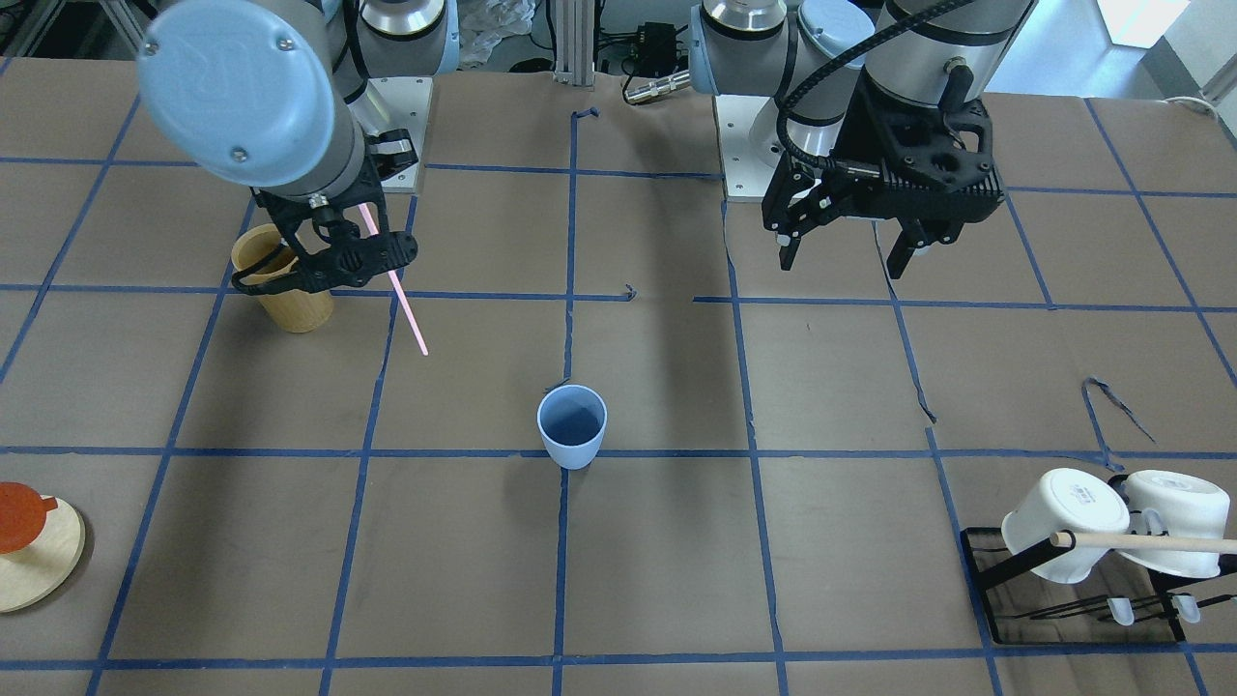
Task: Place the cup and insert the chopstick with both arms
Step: 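Carry the pink chopstick with the right gripper over the blue cup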
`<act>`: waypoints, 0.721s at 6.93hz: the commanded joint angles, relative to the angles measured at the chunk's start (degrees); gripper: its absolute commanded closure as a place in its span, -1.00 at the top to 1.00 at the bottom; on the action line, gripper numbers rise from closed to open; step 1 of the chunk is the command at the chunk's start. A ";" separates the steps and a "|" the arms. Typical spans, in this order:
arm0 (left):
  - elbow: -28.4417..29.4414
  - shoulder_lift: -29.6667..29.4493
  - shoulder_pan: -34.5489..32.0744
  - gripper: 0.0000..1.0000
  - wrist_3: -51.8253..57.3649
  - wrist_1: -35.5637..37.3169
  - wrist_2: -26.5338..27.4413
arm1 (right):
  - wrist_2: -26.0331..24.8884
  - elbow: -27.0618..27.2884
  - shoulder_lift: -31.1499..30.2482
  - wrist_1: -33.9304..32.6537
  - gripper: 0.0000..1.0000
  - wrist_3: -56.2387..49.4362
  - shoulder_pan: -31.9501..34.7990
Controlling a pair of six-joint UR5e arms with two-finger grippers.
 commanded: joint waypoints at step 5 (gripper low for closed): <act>0.21 -0.15 0.06 1.00 0.13 -0.44 -0.08 | 4.46 -9.00 7.79 0.90 -0.74 0.11 8.95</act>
